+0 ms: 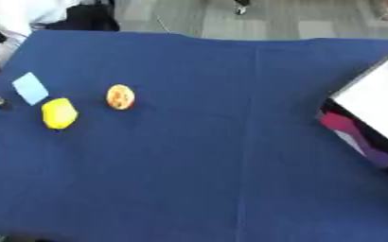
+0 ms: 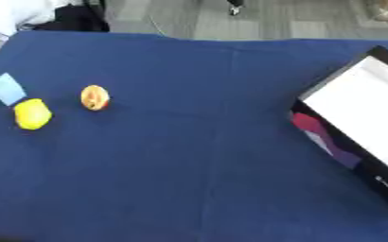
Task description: Pick up the objects with one hand, pass them to the other hand, and then place them into the box on the other side of the table.
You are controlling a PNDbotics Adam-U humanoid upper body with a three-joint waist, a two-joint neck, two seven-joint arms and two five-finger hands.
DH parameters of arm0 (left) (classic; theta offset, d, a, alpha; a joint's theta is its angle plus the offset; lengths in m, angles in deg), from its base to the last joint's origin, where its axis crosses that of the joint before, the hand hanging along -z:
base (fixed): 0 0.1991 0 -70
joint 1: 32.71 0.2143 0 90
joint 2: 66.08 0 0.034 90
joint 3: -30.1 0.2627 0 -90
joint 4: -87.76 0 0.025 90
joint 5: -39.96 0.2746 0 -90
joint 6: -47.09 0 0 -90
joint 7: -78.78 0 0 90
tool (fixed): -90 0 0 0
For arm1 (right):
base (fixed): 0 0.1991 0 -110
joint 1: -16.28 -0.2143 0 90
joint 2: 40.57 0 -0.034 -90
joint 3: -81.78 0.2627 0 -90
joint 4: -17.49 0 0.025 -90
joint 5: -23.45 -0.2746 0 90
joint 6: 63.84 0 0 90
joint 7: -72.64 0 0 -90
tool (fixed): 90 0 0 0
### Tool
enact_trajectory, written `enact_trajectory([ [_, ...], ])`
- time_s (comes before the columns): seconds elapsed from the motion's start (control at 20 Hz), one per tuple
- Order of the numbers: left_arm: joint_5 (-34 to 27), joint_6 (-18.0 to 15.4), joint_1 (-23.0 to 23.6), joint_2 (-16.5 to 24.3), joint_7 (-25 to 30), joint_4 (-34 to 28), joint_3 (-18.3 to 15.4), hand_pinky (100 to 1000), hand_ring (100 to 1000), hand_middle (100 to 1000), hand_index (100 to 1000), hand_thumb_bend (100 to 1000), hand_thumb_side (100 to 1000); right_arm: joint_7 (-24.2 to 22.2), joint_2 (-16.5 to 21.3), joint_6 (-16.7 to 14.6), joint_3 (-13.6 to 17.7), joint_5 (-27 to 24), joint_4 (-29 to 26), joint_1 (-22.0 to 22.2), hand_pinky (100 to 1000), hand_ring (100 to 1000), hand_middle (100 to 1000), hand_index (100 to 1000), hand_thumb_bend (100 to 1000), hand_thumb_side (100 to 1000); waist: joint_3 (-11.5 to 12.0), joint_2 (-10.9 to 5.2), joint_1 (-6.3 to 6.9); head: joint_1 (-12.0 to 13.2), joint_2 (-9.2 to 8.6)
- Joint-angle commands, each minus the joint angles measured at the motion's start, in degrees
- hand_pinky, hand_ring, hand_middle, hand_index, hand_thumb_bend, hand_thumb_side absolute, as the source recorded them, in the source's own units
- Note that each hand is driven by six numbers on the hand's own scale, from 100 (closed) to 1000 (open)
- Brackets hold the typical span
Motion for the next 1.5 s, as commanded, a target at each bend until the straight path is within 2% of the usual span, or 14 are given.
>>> enact_trajectory([
  [0.05, -2.6, 0.7, -0.9, 1.8, 0.1, 0.0, -0.8, 971, 918, 851, 841, 601, 282, 0.2, 0.6, 0.2, 0.6, 0.6, -0.3, -0.1, 910, 888, 1000, 982, 100, 664, 0.0, 0.3, -0.7, 0.0, -1.14],
  [0.1, -3.2, 0.9, -0.9, 1.8, 0.1, 0.1, -0.8, 971, 918, 851, 841, 601, 282, 0.1, 0.5, 0.2, 0.6, 0.7, -0.3, -0.2, 910, 888, 1000, 982, 100, 664, 0.0, 0.34, -0.7, 0.0, -1.19],
  [0.15, -4.2, 0.9, -1.0, 1.6, 0.1, 0.1, -0.9, 980, 922, 851, 845, 556, 361, 0.1, 0.5, 0.2, 0.6, 0.7, -0.3, -0.2, 911, 888, 1000, 982, 100, 666, 0.0, 0.48, -0.73, -0.1, -1.2],
  [0.25, -6.5, 1.0, -1.4, 1.5, 0.1, 0.4, -1.0, 983, 924, 852, 847, 539, 405, 0.1, 0.3, 0.3, 0.6, 0.9, -0.3, -0.4, 911, 888, 1000, 981, 100, 667, -0.2, 0.84, -0.78, -0.1, -1.36],
  [0.55, -9.0, 2.1, -2.2, 1.3, -1.2, 1.2, -1.0, 994, 935, 855, 852, 557, 472, 0.1, -0.1, 0.4, 0.4, 1.3, -0.3, -0.7, 912, 887, 1000, 981, 100, 669, -0.9, 1.62, -0.94, 0.1, -1.69],
  [0.7, -8.7, 2.8, -2.5, 1.3, -2.1, 1.9, -1.2, 994, 936, 854, 855, 558, 471, 0.1, -0.2, 0.5, 0.3, 1.5, -0.4, -1.0, 912, 887, 1000, 981, 100, 670, -1.3, 2.07, -0.94, 0.6, -2.06],
  [0.85, -7.7, 3.9, -2.6, 1.4, -3.4, 2.3, -1.5, 996, 939, 857, 859, 558, 423, 0.1, -0.5, 0.6, 0.2, 1.7, -0.3, -1.2, 912, 887, 1000, 980, 100, 652, -1.6, 2.52, -0.99, 1.0, -2.4],
  [1.05, -6.3, 5.8, -2.5, 1.4, -5.6, 2.8, -1.9, 992, 937, 852, 850, 560, 379, 0.0, -0.8, 0.7, 0.1, 2.1, -0.3, -1.4, 912, 887, 1000, 980, 100, 677, -2.0, 3.06, -1.03, 1.8, -2.8],
  [1.5, -6.0, 6.7, -2.1, 1.6, -7.0, 3.5, -2.2, 986, 933, 847, 841, 544, 342, -0.1, -1.5, 1.0, -0.1, 2.9, 0.0, -1.7, 914, 887, 1000, 980, 100, 686, -2.3, 3.83, -1.19, 1.9, -3.3],
])
